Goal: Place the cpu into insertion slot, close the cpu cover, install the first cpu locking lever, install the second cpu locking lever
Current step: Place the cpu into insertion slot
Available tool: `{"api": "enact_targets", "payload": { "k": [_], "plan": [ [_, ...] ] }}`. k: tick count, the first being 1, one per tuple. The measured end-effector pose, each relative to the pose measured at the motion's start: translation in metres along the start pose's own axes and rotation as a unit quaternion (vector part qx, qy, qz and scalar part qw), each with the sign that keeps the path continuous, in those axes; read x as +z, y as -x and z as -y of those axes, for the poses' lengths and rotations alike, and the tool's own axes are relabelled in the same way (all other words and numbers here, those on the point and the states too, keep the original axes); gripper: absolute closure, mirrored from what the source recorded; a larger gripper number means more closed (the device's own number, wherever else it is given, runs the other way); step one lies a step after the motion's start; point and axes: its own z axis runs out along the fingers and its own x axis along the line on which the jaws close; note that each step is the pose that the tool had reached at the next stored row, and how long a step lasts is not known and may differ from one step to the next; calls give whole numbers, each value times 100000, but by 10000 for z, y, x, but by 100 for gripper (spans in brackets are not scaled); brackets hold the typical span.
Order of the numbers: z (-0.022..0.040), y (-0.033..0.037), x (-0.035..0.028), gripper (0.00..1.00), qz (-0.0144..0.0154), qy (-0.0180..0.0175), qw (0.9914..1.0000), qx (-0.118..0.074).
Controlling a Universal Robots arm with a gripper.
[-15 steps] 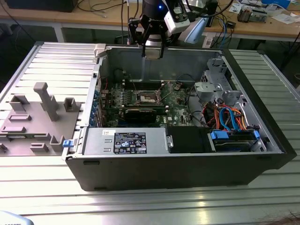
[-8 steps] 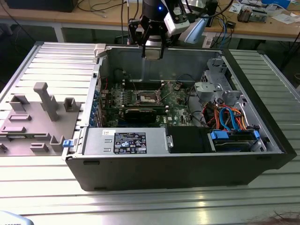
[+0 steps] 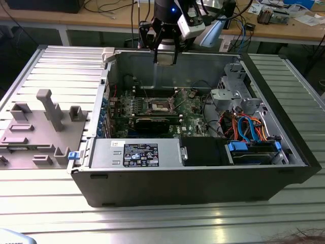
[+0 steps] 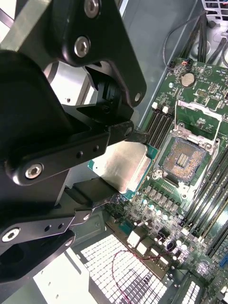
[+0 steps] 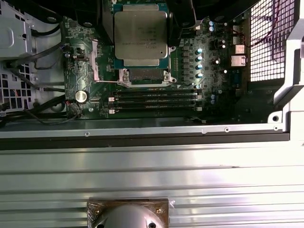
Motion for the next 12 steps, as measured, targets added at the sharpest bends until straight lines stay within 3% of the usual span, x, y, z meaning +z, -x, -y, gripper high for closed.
{"api": "enact_targets", "payload": {
  "k": [12],
  "plan": [
    [2,0,25,45,-4,-5,100000,1]
  ]
}}
